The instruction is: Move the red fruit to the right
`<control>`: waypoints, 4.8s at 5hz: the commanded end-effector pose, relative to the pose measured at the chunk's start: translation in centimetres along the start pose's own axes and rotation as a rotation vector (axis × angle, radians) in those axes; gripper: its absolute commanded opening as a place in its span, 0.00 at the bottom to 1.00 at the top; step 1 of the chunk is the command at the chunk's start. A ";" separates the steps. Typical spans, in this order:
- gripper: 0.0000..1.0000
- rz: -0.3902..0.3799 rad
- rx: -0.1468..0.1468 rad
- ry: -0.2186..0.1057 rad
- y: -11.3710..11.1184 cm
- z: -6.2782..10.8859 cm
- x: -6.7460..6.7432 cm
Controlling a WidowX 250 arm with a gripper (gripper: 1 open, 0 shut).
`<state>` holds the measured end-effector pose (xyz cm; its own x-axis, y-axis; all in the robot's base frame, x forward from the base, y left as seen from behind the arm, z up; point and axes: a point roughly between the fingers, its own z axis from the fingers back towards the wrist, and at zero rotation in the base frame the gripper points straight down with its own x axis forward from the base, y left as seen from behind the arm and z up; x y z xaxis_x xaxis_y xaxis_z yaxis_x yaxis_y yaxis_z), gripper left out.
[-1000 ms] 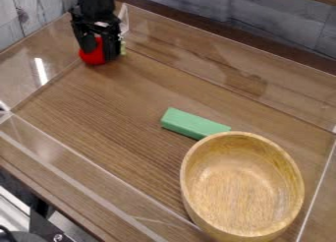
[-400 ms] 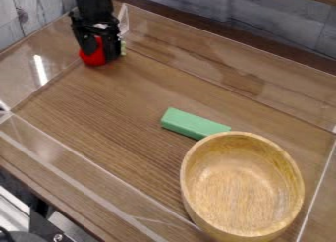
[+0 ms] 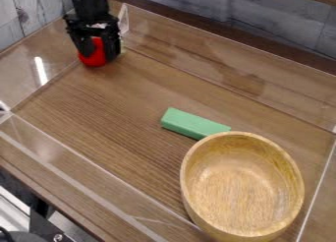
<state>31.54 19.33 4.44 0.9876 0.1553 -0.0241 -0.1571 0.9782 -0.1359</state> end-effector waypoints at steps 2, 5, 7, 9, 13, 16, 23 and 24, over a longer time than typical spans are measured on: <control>1.00 -0.004 0.021 -0.072 -1.7 2.8 -0.7; 0.00 -0.054 -0.019 -0.114 -6.1 8.0 0.2; 0.00 -0.190 -0.052 -0.106 -10.1 9.5 0.6; 1.00 -0.184 -0.033 -0.091 -6.8 7.1 0.4; 0.00 0.150 0.020 -0.098 -1.0 5.4 1.0; 0.00 0.028 -0.026 -0.116 -4.4 8.9 1.5; 1.00 -0.075 0.002 -0.030 -1.0 5.5 3.1; 1.00 -0.048 0.018 -0.010 -0.1 3.4 3.0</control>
<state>34.08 19.56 5.67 0.9926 0.1044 -0.0622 -0.1128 0.9822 -0.1504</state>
